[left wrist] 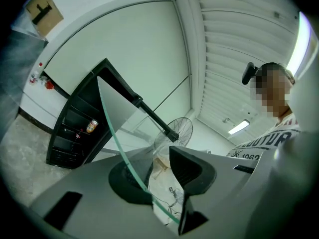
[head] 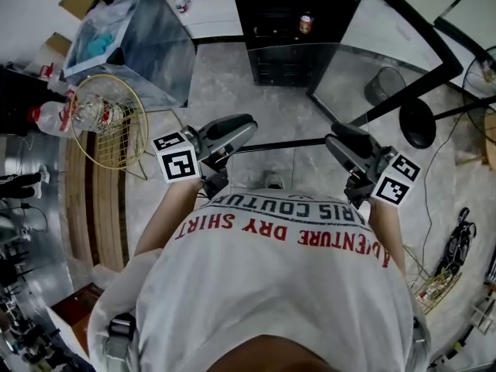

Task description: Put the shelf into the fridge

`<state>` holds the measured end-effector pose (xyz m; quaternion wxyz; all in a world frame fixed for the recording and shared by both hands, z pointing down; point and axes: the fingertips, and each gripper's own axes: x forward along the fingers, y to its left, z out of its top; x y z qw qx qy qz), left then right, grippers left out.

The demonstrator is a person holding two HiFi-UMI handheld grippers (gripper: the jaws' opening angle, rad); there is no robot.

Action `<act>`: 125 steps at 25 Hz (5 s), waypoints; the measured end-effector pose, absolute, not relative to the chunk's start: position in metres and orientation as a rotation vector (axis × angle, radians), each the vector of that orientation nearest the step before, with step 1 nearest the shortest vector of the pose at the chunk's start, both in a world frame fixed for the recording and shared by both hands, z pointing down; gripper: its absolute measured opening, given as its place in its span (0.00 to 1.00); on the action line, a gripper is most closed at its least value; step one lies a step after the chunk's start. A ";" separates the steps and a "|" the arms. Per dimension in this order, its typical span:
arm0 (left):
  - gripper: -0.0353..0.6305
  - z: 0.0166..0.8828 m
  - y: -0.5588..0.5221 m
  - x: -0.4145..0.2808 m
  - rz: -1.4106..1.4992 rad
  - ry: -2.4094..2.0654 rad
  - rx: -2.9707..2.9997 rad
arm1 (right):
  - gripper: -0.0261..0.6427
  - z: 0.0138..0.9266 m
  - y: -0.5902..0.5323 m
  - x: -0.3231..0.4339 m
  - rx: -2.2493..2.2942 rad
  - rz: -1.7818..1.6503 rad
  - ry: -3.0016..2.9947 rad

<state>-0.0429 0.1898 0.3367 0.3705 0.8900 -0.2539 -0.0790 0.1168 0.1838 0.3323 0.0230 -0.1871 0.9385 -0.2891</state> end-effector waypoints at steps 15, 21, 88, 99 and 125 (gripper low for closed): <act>0.24 0.340 0.112 -0.031 -0.187 -0.631 2.295 | 0.28 0.337 0.113 0.129 -0.634 -0.886 2.873; 0.24 0.345 0.074 -0.040 -0.177 -0.629 2.286 | 0.28 0.341 0.078 0.120 -0.658 -0.901 2.867; 0.25 0.422 -0.196 -0.070 -0.052 -0.500 2.176 | 0.28 0.419 -0.175 0.089 -0.851 -1.154 2.717; 0.25 0.424 -0.211 -0.073 -0.040 -0.521 2.175 | 0.28 0.423 -0.189 0.087 -0.847 -1.166 2.692; 0.30 0.439 -0.244 -0.083 -0.024 -0.688 2.184 | 0.24 0.438 -0.217 0.081 -0.905 -1.235 2.549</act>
